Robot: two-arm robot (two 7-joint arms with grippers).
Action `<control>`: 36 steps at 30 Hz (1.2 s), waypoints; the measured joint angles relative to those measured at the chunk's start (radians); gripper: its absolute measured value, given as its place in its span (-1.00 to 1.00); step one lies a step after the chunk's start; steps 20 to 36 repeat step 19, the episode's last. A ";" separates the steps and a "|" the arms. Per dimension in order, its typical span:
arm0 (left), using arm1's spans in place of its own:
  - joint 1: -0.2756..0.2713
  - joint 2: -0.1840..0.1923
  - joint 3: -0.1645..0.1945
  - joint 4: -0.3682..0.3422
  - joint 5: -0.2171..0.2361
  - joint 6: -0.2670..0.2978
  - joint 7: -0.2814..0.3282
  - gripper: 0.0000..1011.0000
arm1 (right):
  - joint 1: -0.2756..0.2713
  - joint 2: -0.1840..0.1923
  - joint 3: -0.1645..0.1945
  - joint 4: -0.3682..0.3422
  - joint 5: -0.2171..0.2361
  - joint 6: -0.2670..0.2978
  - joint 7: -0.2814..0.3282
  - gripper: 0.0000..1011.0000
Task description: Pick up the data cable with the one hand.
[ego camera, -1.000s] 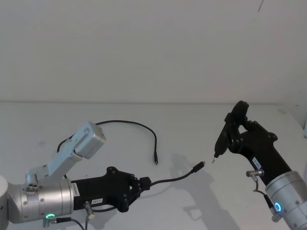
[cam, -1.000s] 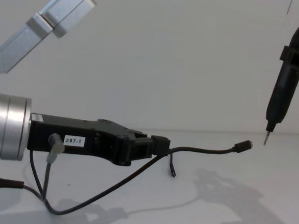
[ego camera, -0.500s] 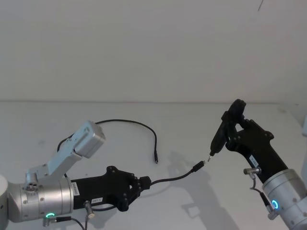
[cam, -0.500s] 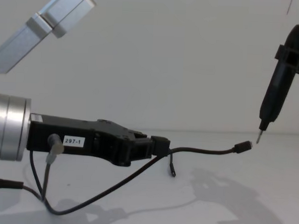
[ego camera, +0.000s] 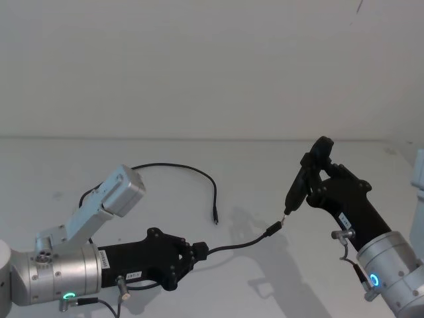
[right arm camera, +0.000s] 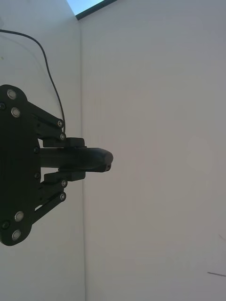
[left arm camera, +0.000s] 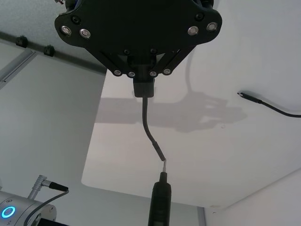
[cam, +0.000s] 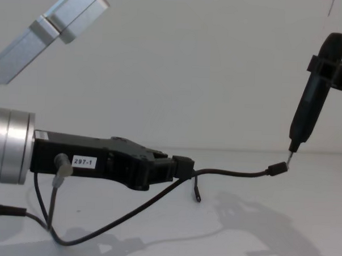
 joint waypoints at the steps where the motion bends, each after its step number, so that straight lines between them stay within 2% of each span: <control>1: 0.000 0.000 0.000 0.000 0.000 0.000 0.000 -1.00 | 0.001 0.000 -0.001 0.002 0.000 0.000 0.000 -0.45; 36: 0.000 0.000 0.000 0.000 0.000 0.000 0.000 -1.00 | 0.014 0.003 -0.008 0.022 0.009 0.009 0.007 -0.45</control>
